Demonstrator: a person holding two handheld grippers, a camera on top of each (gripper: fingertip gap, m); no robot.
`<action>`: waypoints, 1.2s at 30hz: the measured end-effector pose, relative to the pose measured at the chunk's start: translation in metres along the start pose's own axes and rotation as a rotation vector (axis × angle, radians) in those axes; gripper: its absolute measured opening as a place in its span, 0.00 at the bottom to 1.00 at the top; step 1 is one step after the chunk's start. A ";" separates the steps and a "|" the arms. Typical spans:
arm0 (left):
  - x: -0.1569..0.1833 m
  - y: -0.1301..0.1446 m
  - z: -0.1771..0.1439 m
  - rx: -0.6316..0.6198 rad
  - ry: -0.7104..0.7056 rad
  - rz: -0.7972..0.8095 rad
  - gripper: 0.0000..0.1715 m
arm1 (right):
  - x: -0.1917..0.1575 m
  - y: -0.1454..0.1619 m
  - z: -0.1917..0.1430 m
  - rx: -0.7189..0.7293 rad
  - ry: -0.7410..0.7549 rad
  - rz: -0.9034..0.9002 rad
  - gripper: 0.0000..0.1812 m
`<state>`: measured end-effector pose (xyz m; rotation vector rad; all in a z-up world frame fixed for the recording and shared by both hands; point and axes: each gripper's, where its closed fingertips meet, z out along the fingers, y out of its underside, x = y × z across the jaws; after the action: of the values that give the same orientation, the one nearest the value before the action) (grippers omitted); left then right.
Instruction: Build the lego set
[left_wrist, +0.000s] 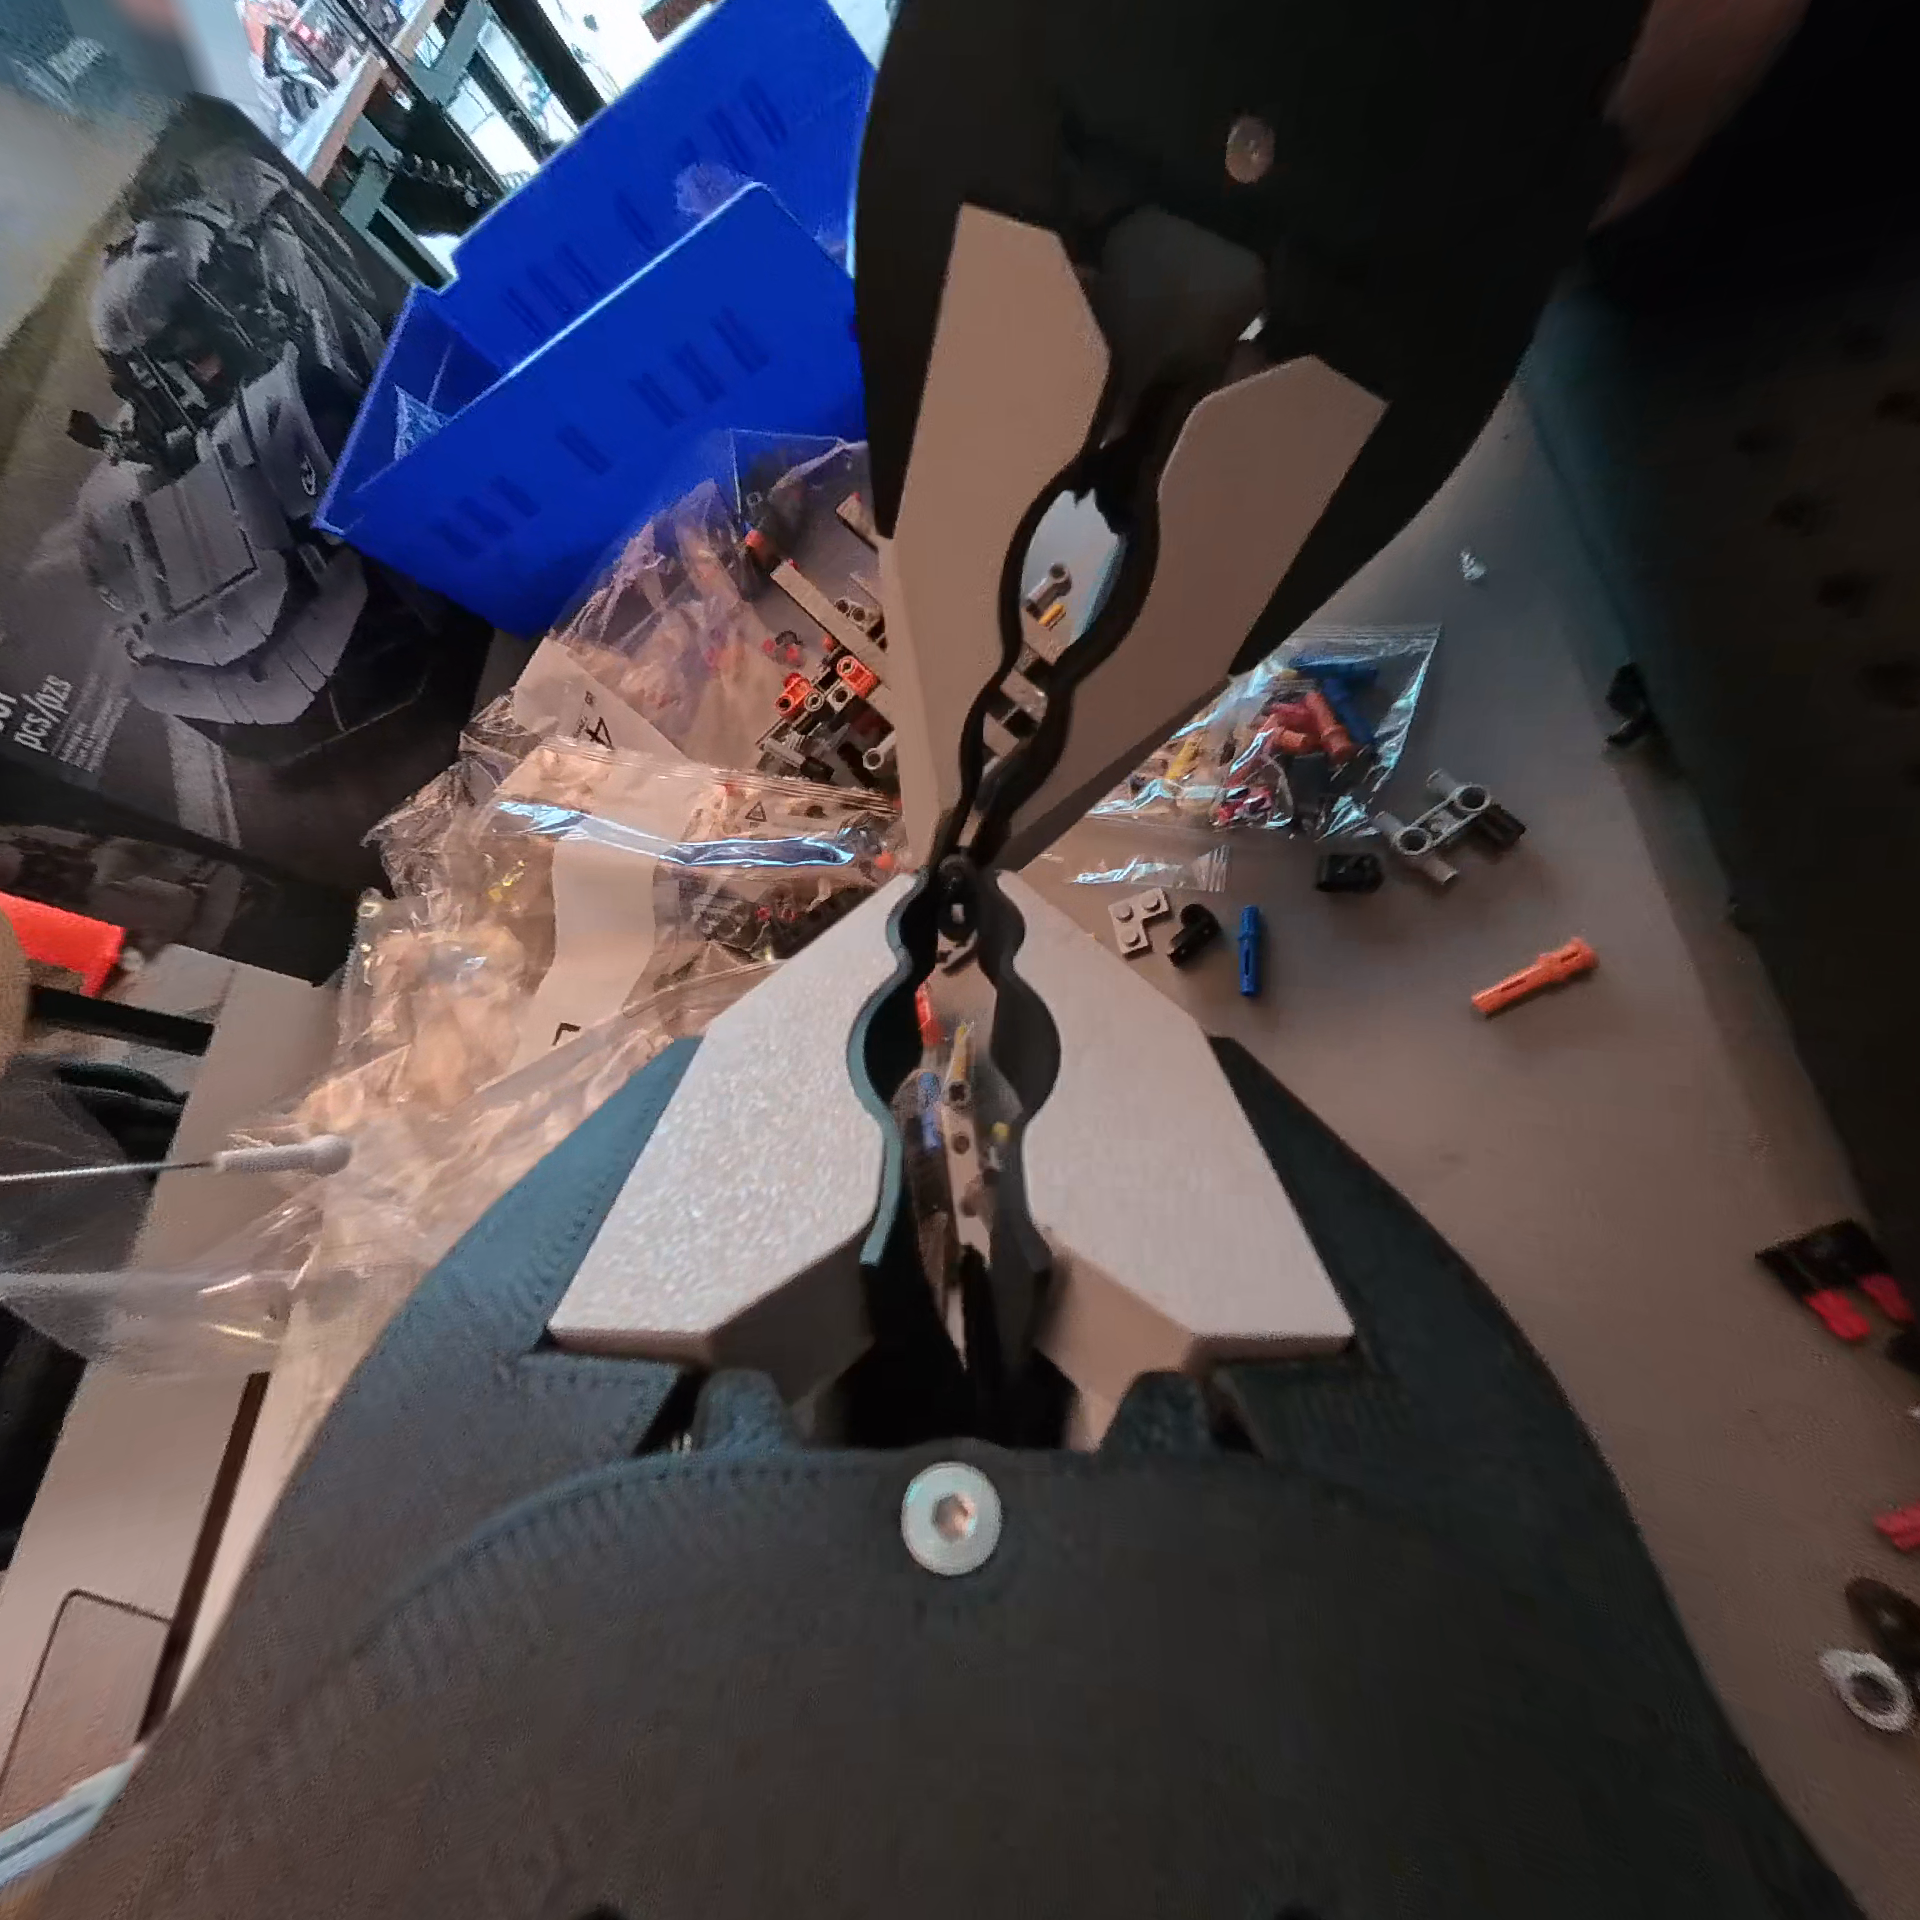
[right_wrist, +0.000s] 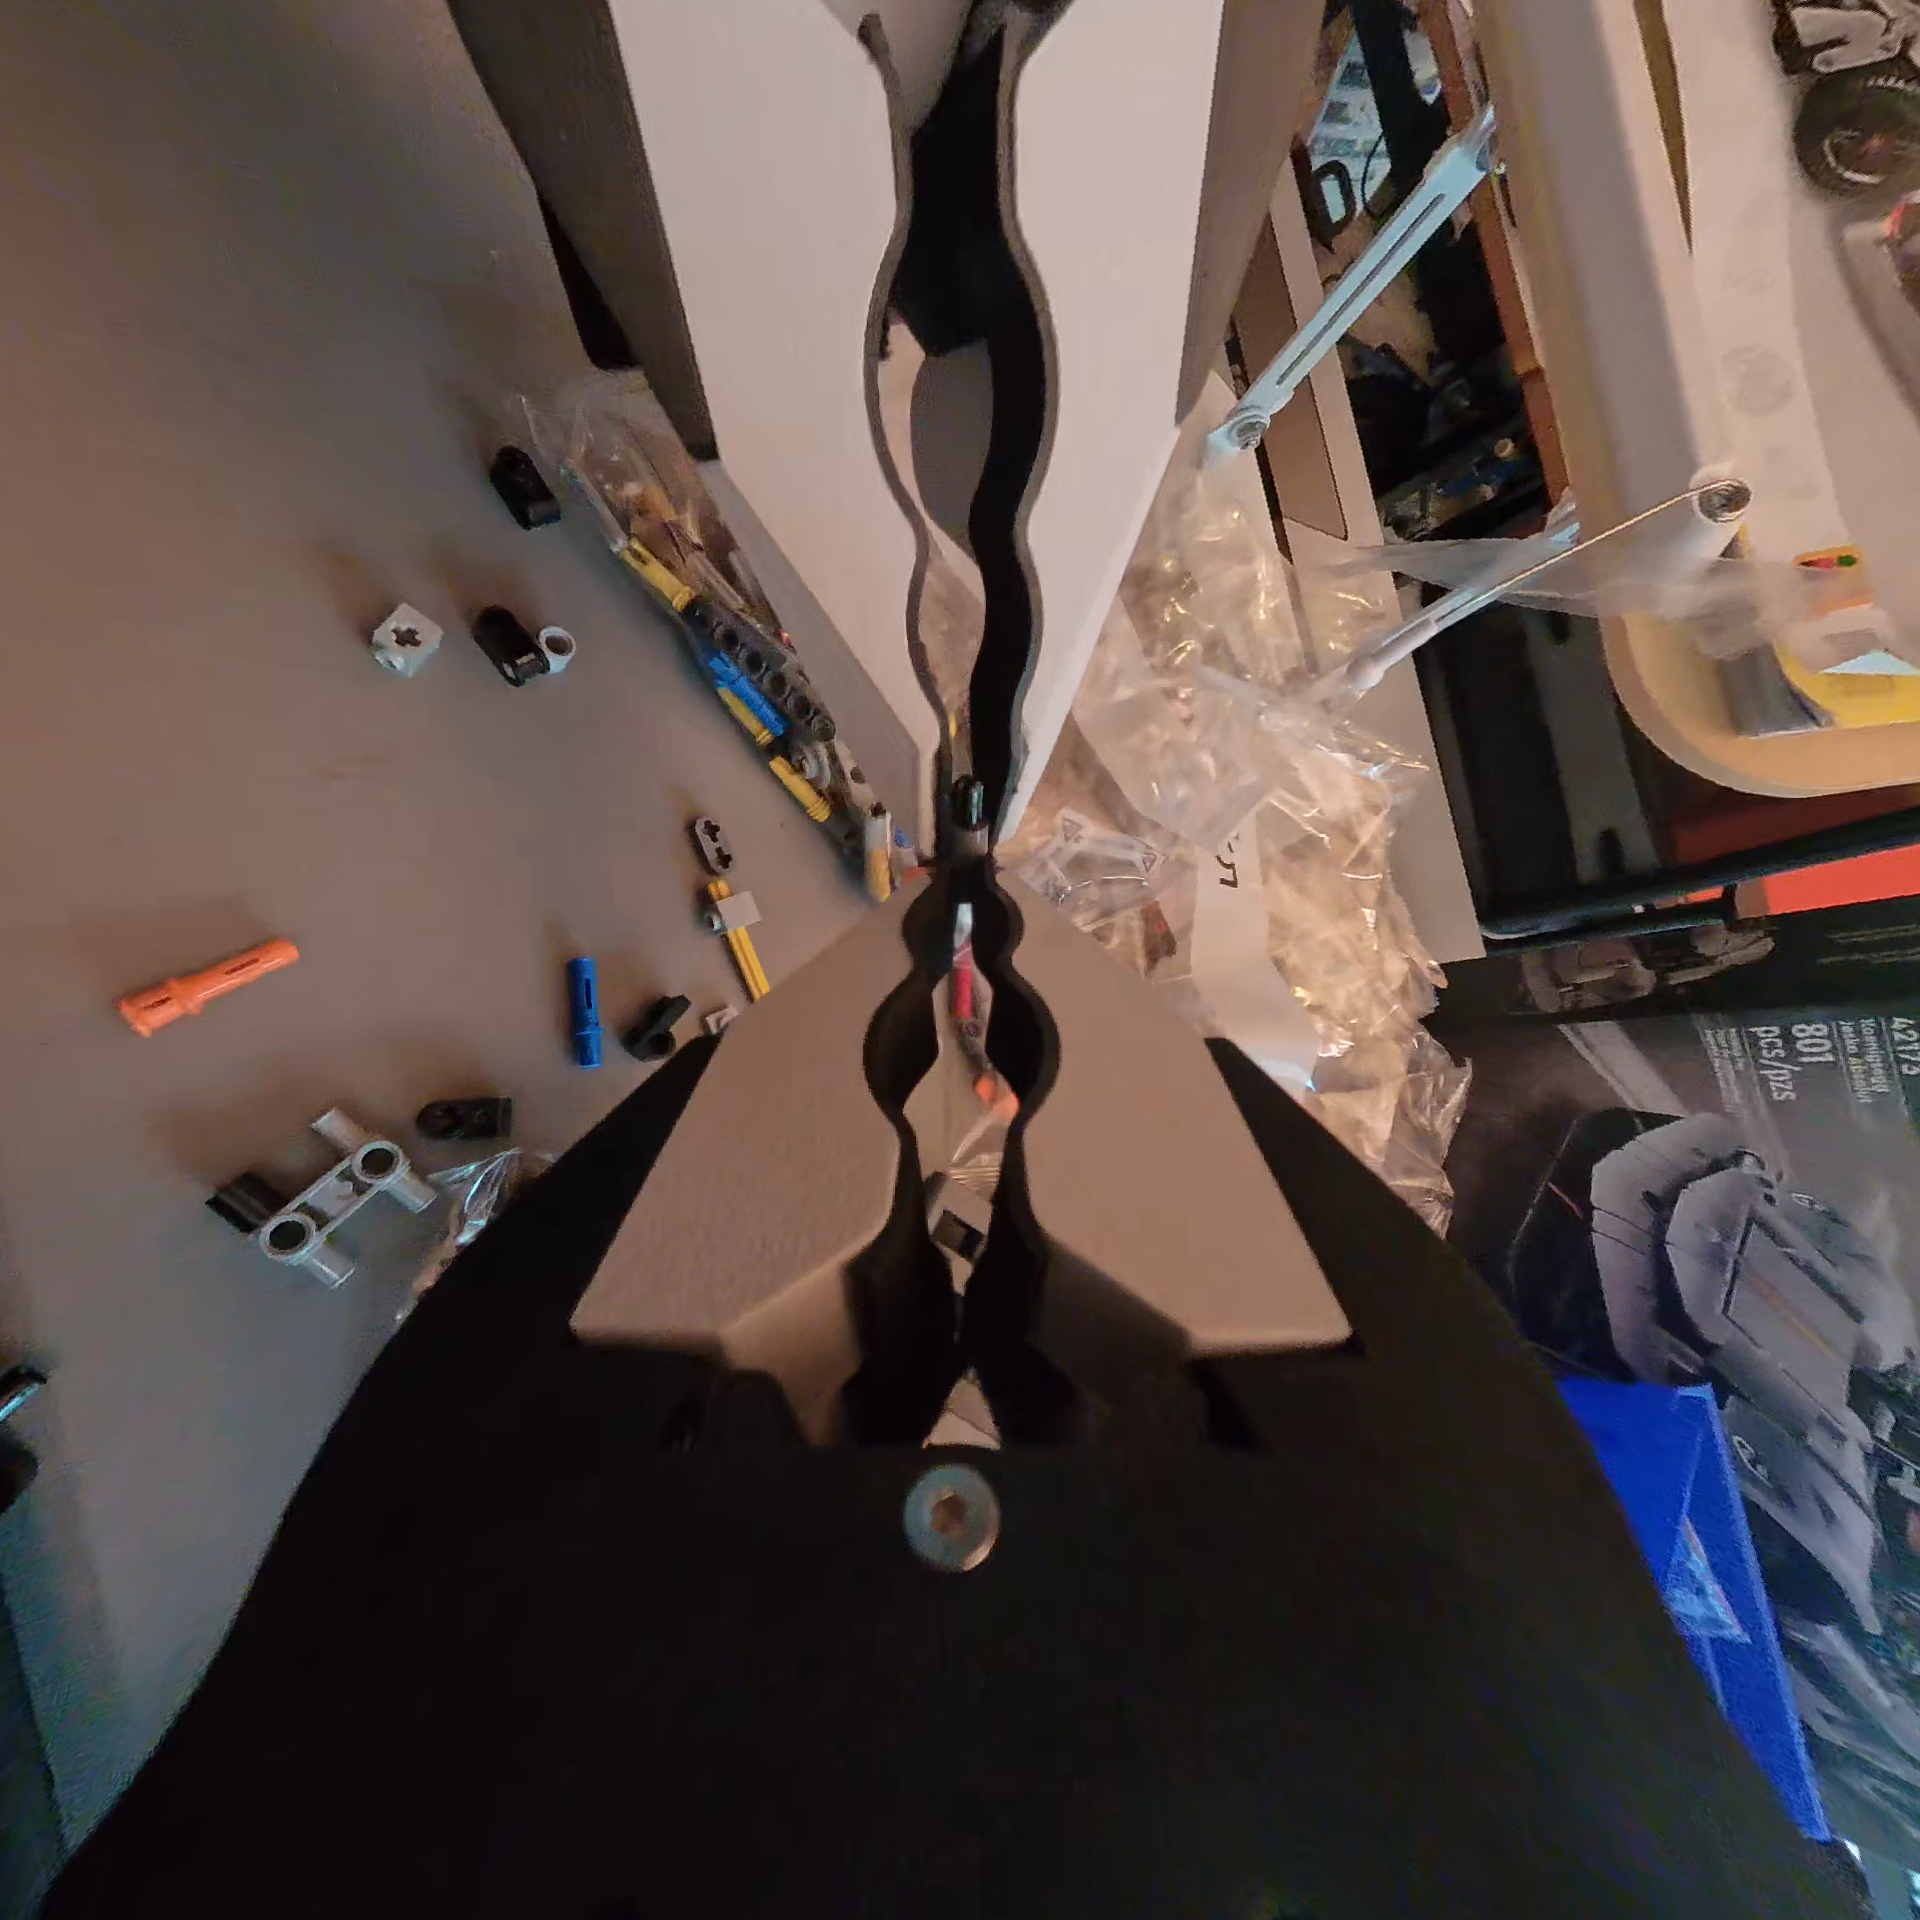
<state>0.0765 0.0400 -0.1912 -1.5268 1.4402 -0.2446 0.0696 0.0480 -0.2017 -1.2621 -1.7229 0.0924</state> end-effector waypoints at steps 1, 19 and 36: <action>0.000 0.000 0.000 -0.004 0.003 0.002 0.02 | 0.000 0.000 0.000 0.002 0.002 -0.004 0.00; -0.021 -0.027 -0.041 0.177 -0.046 -0.078 0.03 | 0.005 0.004 0.007 0.004 0.006 0.041 0.00; -0.016 0.002 -0.002 0.038 -0.066 -0.038 0.03 | 0.022 -0.010 -0.019 0.292 -0.160 0.418 0.08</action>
<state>0.0698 0.0524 -0.1842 -1.5181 1.3488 -0.2410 0.0765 0.0524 -0.1718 -1.4000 -1.4850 0.6816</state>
